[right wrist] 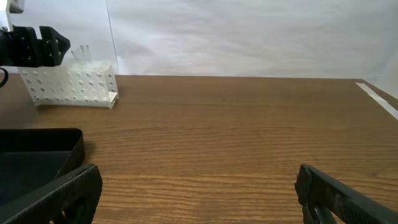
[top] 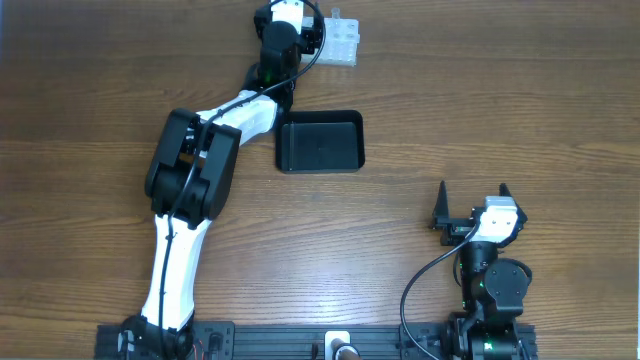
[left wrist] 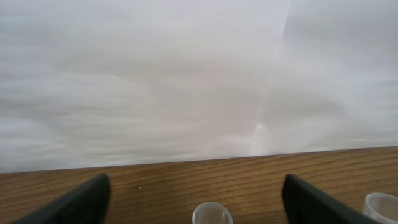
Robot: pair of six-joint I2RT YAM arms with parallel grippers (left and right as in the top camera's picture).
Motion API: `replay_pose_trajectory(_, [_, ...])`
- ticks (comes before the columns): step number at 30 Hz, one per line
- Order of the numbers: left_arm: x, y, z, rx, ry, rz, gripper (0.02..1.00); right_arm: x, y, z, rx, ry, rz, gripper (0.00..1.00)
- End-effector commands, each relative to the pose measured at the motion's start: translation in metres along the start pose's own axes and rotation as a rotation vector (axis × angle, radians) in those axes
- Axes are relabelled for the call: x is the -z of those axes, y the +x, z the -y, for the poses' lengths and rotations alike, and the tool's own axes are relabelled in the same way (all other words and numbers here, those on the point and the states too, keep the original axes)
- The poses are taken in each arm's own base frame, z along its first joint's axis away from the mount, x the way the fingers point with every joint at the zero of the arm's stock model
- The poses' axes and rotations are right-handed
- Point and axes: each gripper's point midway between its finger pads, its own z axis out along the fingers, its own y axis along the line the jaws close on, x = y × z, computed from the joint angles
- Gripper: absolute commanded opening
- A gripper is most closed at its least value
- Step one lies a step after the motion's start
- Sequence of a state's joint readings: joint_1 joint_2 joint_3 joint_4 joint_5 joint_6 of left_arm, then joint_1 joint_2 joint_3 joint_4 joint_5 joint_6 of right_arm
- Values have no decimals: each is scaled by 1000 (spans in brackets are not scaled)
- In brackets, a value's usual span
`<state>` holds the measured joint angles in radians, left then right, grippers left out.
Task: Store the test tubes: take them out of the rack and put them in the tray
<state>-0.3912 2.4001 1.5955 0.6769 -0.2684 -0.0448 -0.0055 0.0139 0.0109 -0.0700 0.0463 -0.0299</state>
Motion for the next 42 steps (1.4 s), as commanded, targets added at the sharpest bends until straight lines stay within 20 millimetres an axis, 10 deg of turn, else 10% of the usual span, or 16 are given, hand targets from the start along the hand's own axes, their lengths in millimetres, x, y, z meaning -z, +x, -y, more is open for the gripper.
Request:
replay_pose_trajectory(1, [-5, 6, -2, -14, 3, -4, 766, 0, 2, -2, 2, -10, -1, 993])
replay_pose_trajectory(11, [-5, 11, -1, -20, 4, -25, 520, 0, 2, -2, 2, -10, -1, 991])
replay_pose_trajectory(42, [-4, 11, 3, -22, 10, -26, 222, 0, 2, -2, 2, -11, -1, 993])
